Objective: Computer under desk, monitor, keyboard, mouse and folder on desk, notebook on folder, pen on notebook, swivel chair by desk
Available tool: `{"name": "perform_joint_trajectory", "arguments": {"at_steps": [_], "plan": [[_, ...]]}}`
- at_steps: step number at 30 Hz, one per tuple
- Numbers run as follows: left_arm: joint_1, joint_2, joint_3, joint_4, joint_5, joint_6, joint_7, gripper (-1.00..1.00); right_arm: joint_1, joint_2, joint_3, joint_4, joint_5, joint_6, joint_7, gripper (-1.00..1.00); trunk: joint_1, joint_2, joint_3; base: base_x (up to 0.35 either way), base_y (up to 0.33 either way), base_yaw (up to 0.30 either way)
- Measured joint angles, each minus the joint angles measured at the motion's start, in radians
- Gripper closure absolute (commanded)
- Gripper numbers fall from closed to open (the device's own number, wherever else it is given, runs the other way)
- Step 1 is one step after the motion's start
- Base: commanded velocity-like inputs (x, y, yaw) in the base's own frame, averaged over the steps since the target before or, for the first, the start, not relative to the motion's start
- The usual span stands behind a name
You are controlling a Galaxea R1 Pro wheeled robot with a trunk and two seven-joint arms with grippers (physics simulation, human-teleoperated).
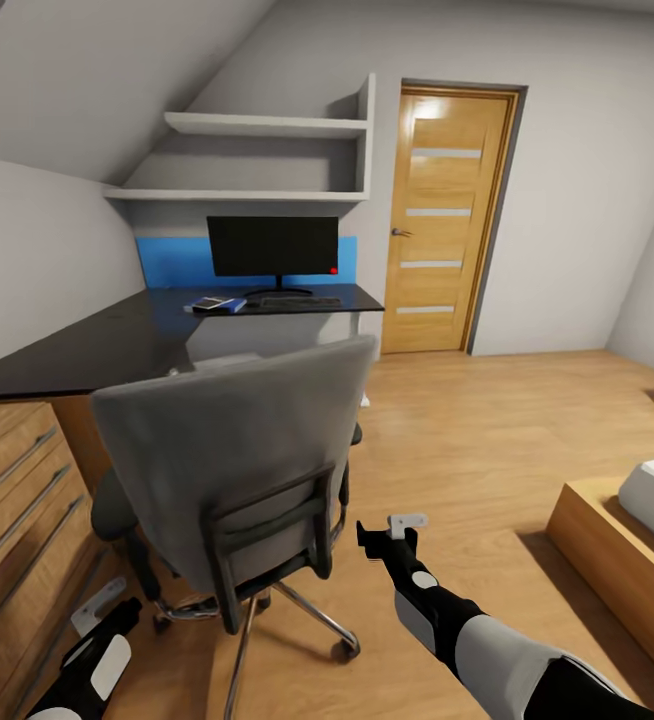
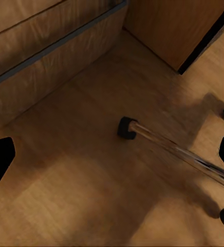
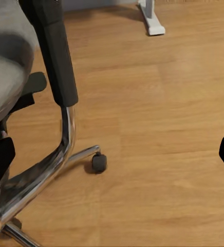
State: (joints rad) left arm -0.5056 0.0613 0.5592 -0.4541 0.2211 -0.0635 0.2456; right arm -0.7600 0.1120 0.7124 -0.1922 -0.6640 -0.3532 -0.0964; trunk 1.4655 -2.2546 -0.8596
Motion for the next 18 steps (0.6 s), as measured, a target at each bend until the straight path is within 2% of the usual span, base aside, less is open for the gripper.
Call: {"name": "perform_joint_trajectory", "arguments": {"at_steps": [7, 18], "plan": [[0.0, -0.001, -0.003, 0.0, -0.001, 0.0, 0.0, -1.0, 0.0, 0.001, 0.003, 0.0, 0.002, 0.0, 0.0, -1.0, 0.0, 0.0, 0.0, 0.308, -0.015, 0.0], [0.0, -0.002, -0.003, -0.001, -0.008, 0.0, 0.001, -1.0, 0.0, 0.002, 0.004, 0.0, 0.003, 0.0, 0.0, -1.0, 0.0, 0.0, 0.0, 0.319, -0.091, 0.0]]}}
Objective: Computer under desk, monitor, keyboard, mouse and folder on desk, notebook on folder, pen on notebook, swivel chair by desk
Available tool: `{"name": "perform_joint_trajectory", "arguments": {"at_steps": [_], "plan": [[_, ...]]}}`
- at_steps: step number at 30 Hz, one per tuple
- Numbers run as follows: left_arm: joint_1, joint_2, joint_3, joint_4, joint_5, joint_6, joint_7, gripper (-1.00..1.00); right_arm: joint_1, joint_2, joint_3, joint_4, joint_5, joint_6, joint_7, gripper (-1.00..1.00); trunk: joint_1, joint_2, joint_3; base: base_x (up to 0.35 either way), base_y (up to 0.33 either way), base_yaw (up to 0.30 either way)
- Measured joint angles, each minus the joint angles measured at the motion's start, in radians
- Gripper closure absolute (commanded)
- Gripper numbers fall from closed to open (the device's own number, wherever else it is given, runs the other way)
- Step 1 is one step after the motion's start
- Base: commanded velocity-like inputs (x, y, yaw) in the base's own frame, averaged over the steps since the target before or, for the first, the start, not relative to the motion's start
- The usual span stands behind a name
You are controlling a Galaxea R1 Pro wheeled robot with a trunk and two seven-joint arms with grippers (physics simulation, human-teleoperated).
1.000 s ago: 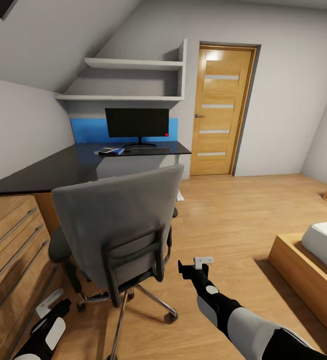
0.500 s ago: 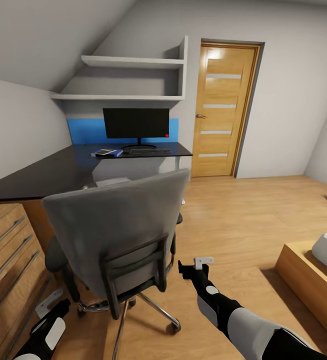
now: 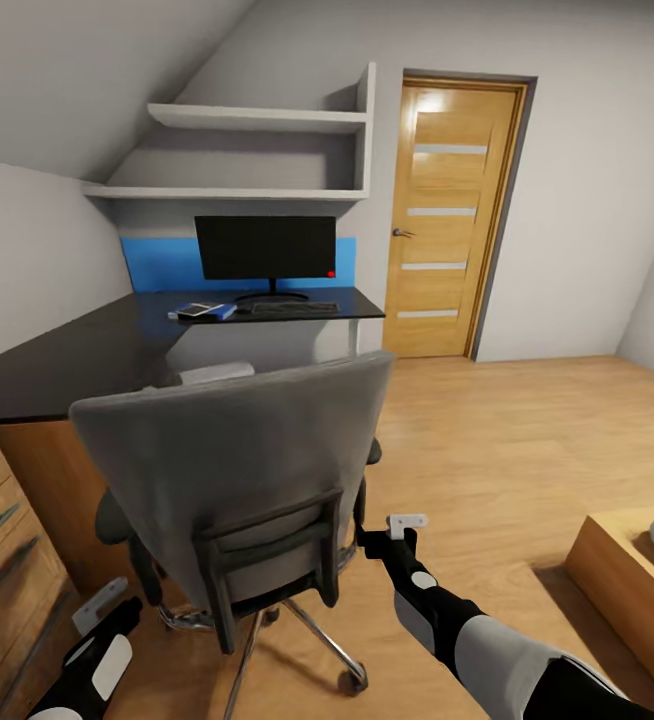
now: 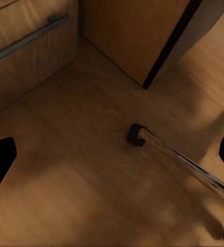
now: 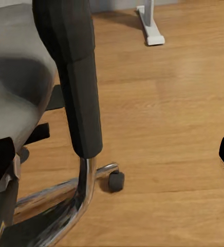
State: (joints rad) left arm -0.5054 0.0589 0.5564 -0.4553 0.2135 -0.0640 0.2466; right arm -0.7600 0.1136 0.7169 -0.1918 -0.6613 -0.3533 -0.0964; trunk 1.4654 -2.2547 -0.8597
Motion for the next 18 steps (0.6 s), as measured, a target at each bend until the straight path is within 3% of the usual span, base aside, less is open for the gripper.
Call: {"name": "perform_joint_trajectory", "arguments": {"at_steps": [18], "plan": [[0.0, -0.002, -0.003, 0.0, 0.001, 0.0, -0.002, -1.0, 0.0, 0.0, 0.0, 0.0, -0.002, 0.0, -0.003, -1.0, 0.0, 0.0, 0.0, 0.306, -0.074, 0.0]]}}
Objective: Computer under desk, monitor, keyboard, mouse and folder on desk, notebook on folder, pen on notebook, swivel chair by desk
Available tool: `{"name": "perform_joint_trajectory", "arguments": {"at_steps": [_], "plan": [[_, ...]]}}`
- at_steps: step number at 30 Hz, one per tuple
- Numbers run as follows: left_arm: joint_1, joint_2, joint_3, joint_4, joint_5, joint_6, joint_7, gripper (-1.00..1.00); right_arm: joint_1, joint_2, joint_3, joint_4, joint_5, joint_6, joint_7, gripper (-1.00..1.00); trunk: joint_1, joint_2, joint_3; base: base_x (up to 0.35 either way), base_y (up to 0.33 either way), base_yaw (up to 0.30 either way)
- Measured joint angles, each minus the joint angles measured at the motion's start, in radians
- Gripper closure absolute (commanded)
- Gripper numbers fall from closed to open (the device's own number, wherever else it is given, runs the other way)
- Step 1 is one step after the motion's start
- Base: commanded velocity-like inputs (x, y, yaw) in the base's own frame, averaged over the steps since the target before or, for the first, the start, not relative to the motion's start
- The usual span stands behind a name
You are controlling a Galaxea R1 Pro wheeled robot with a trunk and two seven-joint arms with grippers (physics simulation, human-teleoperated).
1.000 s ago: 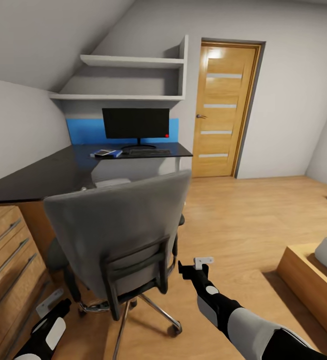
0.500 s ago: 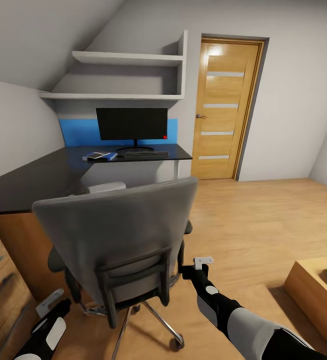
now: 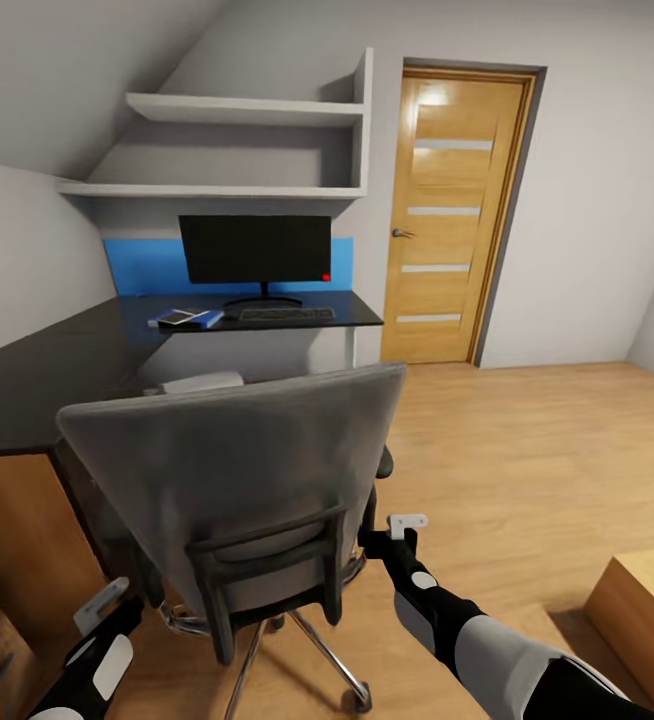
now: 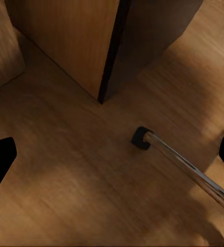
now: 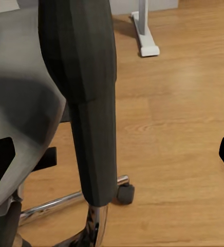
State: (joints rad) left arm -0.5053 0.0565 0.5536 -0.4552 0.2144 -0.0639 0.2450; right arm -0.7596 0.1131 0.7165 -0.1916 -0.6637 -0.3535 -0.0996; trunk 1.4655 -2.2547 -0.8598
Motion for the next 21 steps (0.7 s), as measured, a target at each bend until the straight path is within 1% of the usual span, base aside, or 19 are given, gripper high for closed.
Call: {"name": "perform_joint_trajectory", "arguments": {"at_steps": [4, 8, 12, 21], "plan": [[0.0, 0.0, -0.002, 0.0, 0.003, 0.0, -0.005, -1.0, -0.001, 0.001, -0.004, 0.0, 0.001, 0.0, 0.002, -1.0, 0.0, 0.0, 0.0, 0.075, -0.003, 0.0], [0.0, 0.0, -0.004, 0.0, 0.004, 0.0, -0.007, -1.0, 0.0, 0.002, -0.001, 0.0, 0.003, 0.0, 0.003, -1.0, 0.001, 0.0, 0.0, -0.046, 0.0, 0.0], [0.0, 0.0, -0.003, 0.0, 0.004, 0.0, -0.008, -1.0, 0.0, 0.002, 0.0, 0.0, 0.004, 0.0, 0.003, -1.0, 0.001, 0.0, 0.0, -0.239, 0.0, 0.0], [0.0, 0.001, -0.002, 0.0, 0.004, 0.0, -0.008, -1.0, 0.0, 0.002, 0.001, 0.0, 0.004, 0.0, 0.003, -1.0, 0.001, 0.0, 0.0, -0.323, 0.0, 0.0]]}}
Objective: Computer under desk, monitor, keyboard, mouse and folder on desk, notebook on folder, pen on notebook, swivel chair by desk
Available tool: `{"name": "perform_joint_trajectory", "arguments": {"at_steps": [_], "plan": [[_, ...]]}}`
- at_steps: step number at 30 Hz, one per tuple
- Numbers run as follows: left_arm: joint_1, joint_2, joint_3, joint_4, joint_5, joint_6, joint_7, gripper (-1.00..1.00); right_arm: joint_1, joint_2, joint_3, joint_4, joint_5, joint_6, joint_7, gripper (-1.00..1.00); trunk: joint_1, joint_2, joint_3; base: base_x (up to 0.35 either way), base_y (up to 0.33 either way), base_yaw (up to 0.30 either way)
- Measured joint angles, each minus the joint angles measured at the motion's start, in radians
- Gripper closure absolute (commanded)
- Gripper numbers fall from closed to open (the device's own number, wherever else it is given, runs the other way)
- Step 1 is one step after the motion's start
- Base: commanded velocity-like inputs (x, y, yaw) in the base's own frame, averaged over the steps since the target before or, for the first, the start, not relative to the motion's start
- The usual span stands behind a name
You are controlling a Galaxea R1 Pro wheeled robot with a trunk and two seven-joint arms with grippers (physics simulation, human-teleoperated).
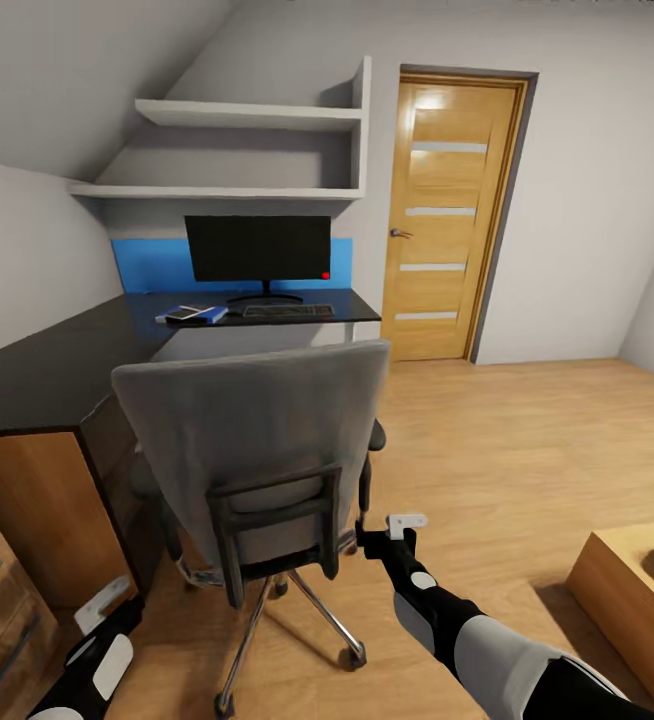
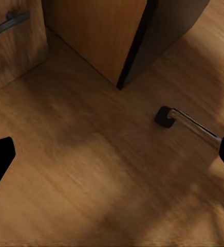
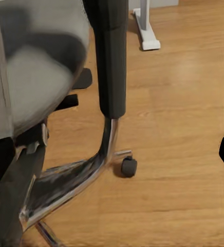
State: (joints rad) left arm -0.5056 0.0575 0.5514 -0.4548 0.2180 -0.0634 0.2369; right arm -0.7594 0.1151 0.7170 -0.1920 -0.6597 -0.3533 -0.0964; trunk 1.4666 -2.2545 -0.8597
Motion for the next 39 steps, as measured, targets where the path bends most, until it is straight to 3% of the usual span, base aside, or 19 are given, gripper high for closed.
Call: {"name": "perform_joint_trajectory", "arguments": {"at_steps": [12, 14, 19, 20, 25, 39], "plan": [[0.0, -0.004, -0.007, -0.008, -0.001, -0.002, -0.003, -1.0, 0.0, 0.002, 0.001, -0.002, 0.001, 0.0, 0.0, -1.0, 0.0, 0.0, 0.0, -0.331, -0.073, 0.0], [0.0, -0.005, -0.025, -0.012, -0.001, -0.003, -0.004, -1.0, 0.0, 0.003, 0.002, -0.002, 0.001, 0.0, 0.0, -1.0, 0.0, 0.0, 0.0, -0.287, -0.207, 0.0], [0.0, -0.007, -0.119, -0.015, 0.0, -0.004, -0.008, -1.0, 0.0, 0.004, 0.003, -0.003, 0.003, -0.001, 0.0, -1.0, 0.0, 0.0, 0.0, -0.221, -0.265, 0.0], [0.0, -0.008, -0.172, -0.014, 0.0, -0.004, -0.031, -1.0, 0.0, 0.004, 0.003, -0.006, 0.003, -0.002, -0.001, -1.0, 0.0, 0.0, 0.0, -0.182, -0.293, 0.0], [0.0, -0.024, -0.234, -0.012, -0.001, -0.003, -0.084, -1.0, 0.0, 0.007, 0.005, -0.007, 0.003, -0.002, -0.002, -1.0, 0.0, 0.0, 0.0, -0.176, -0.29, 0.0], [0.0, -0.057, -0.302, -0.012, -0.004, 0.003, -0.107, -1.0, 0.0, 0.046, 0.009, -0.002, 0.008, 0.003, -0.004, -1.0, -0.001, 0.0, 0.0, -0.119, -0.214, 0.0]]}}
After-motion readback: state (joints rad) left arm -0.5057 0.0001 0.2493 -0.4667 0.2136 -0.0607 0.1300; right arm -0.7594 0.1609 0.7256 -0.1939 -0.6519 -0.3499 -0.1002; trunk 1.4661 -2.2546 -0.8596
